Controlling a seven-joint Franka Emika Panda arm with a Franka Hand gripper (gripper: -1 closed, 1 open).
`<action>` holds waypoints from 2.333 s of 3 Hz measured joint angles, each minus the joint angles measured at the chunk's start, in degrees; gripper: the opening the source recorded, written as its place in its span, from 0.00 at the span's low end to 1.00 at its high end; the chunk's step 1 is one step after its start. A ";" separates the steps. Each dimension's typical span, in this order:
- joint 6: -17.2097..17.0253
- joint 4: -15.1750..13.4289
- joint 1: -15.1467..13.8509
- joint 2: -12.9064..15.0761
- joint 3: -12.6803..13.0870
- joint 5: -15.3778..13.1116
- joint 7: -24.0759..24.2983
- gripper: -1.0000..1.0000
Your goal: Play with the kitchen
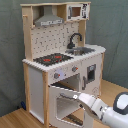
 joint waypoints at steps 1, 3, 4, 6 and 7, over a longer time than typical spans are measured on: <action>0.63 -0.58 -0.07 -1.48 -0.11 0.08 6.35 1.00; 1.33 -4.33 0.00 -2.35 -0.13 0.04 19.93 1.00; 2.24 -6.25 0.06 -2.42 -0.13 -0.06 25.29 1.00; 5.20 -9.22 0.19 -3.48 -0.07 -0.20 36.54 1.00; 5.39 -10.99 0.29 -3.66 0.08 -0.20 41.32 1.00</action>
